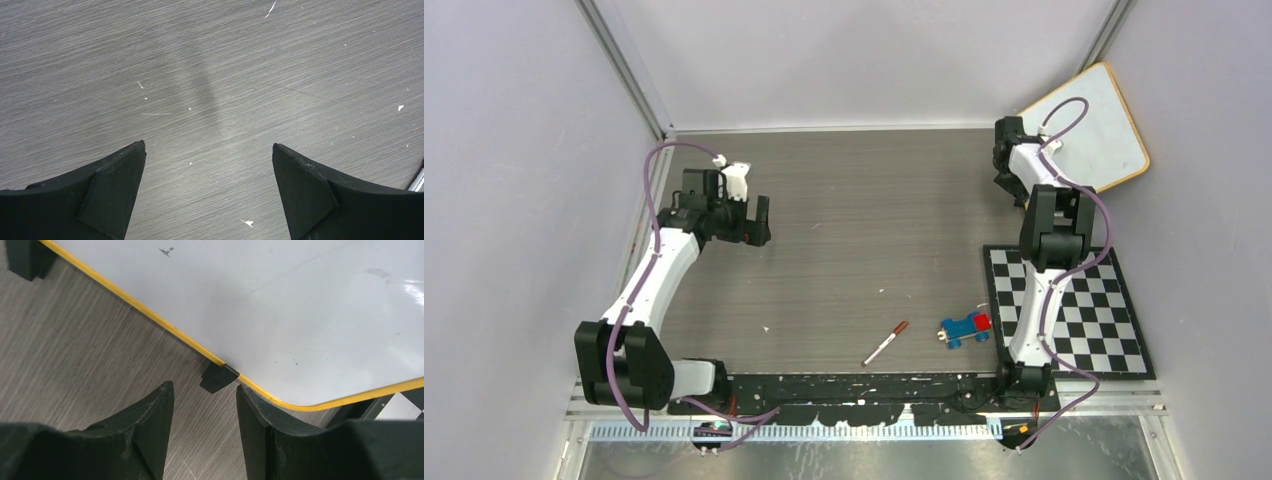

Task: Write a sentence on the whiteboard
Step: Move the whiteboard to the center of the board.

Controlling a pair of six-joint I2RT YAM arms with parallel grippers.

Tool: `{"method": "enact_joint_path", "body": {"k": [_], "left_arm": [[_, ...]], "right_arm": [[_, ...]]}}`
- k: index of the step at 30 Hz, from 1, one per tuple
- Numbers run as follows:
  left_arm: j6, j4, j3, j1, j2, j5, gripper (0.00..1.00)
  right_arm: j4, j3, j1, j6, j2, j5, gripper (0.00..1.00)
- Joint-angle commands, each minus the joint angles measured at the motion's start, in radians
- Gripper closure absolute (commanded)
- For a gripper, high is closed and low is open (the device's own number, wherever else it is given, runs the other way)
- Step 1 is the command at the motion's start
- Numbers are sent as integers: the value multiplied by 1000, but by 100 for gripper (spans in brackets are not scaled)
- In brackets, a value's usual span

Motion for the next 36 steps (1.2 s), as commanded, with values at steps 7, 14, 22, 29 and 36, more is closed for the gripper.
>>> {"method": "enact_joint_path", "body": {"k": [7, 14, 22, 29, 36], "left_arm": [[11, 21, 2, 3, -26, 23, 0], [12, 21, 3, 4, -16, 25, 0], [15, 22, 0, 3, -15, 27, 0], [18, 22, 0, 4, -15, 25, 0], [16, 22, 2, 4, -16, 25, 0]], "right_arm": [[-12, 59, -32, 53, 62, 29, 48], [-12, 67, -39, 46, 86, 27, 51], [-13, 75, -44, 31, 92, 51, 59], [-24, 73, -44, -13, 95, 11, 88], [-25, 9, -35, -32, 57, -41, 100]]}}
